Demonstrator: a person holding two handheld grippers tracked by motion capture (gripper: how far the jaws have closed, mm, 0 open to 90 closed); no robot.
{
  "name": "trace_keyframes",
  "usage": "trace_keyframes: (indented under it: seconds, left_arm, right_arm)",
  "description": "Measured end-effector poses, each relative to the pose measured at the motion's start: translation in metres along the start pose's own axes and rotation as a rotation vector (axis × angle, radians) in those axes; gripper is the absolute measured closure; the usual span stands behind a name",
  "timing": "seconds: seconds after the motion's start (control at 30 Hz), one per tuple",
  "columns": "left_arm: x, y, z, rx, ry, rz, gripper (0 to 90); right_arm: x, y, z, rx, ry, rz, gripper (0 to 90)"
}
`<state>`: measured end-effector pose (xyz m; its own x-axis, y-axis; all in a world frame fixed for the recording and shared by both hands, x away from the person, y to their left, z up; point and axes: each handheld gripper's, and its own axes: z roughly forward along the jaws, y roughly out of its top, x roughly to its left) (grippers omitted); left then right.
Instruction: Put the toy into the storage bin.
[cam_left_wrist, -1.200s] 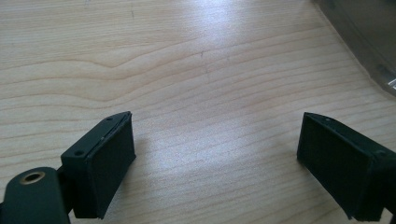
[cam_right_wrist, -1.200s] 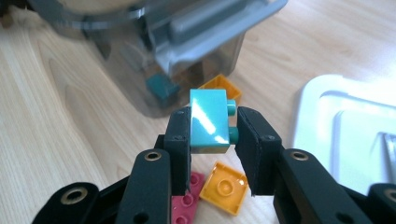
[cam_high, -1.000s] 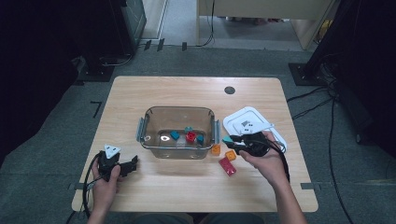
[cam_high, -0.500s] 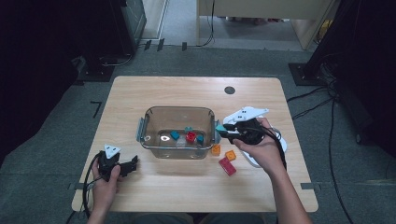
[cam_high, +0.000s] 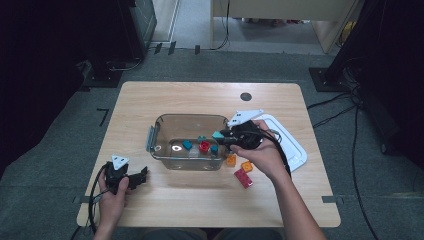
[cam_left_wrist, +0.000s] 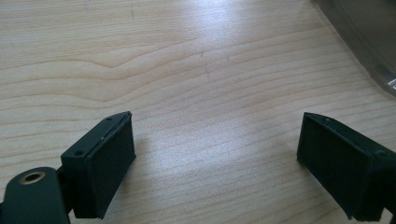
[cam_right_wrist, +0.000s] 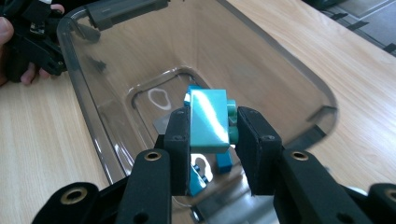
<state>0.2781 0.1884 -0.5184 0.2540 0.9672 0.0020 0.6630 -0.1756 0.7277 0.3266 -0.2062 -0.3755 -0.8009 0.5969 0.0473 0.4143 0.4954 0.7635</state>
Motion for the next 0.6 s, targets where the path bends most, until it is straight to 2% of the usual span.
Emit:
trace_keyframes:
  seconds: [0.27, 0.43, 0.6]
  left_arm:
    - [0.000, 0.000, 0.000, 0.000, 0.000, 0.000, 11.1]
    - [0.000, 0.000, 0.000, 0.000, 0.000, 0.000, 11.0]
    - [0.000, 0.000, 0.000, 0.000, 0.000, 0.000, 11.0]
  right_arm:
    - [0.005, 0.005, 0.019, 0.031, 0.032, 0.000, 67.0]
    - [0.008, 0.006, 0.023, 0.033, 0.040, 0.002, 59.2]
    - [0.008, 0.004, 0.017, 0.011, 0.018, 0.017, 50.6]
